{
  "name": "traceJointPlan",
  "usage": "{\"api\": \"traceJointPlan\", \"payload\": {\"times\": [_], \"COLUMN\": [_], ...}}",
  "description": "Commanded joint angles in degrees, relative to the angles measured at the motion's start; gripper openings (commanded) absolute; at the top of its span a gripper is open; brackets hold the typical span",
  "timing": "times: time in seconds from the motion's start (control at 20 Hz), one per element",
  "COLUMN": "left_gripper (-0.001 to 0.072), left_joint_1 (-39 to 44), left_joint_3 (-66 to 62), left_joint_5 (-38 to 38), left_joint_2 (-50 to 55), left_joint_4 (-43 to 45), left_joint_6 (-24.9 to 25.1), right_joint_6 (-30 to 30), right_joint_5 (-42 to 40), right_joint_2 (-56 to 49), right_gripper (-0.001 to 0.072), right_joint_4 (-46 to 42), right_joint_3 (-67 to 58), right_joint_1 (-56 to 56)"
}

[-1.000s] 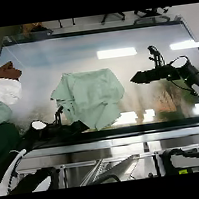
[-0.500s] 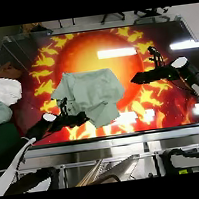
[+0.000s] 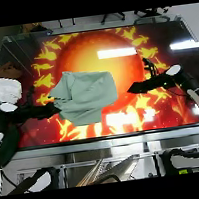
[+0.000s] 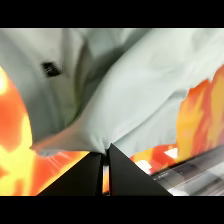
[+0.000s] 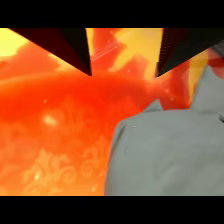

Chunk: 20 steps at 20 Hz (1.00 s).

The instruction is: Fold the shirts.

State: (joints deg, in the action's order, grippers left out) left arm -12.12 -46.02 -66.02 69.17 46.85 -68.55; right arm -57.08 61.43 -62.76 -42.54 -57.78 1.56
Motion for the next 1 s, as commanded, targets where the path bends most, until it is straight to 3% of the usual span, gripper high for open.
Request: {"api": "traceJointPlan", "payload": {"times": [0.0,0.45,0.6,0.65,0.75,0.8,0.95], "left_gripper": [0.0013,0.0014,0.0013,0.0013,0.0013,0.0013,0.0012], "left_joint_1": [-11.43,-14.23,-14.23,-14.23,-14.23,-14.23,-14.23], "left_joint_3": [1.09,-1.01,-1.27,-1.27,-1.51,-2.27,-7.76], "left_joint_5": [-4.37,-3.02,-2.97,-2.86,-2.67,-3.10,-6.51], "left_joint_2": [-4.33,-4.50,-4.50,-4.50,-4.52,-4.52,-7.93], "left_joint_4": [4.17,4.15,4.17,4.13,3.87,3.08,-2.34], "left_joint_6": [2.84,4.04,4.04,4.04,4.04,4.04,4.48], "right_joint_6": [0.04,1.97,7.54,9.49,13.33,14.25,13.49], "right_joint_5": [-8.11,-24.83,-25.62,-25.53,-21.81,-19.85,-18.97], "right_joint_2": [-0.04,-8.79,-11.13,-11.06,-10.21,-8.96,0.00], "right_gripper": [0.0599,0.0597,0.0589,0.0529,0.0165,0.0049,0.0023], "right_joint_4": [2.97,16.61,22.95,25.40,28.28,28.17,24.30], "right_joint_3": [6.99,7.89,7.19,7.17,6.19,5.25,1.20], "right_joint_1": [-4.72,-25.35,-29.57,-30.18,-30.18,-30.16,-29.27]}}
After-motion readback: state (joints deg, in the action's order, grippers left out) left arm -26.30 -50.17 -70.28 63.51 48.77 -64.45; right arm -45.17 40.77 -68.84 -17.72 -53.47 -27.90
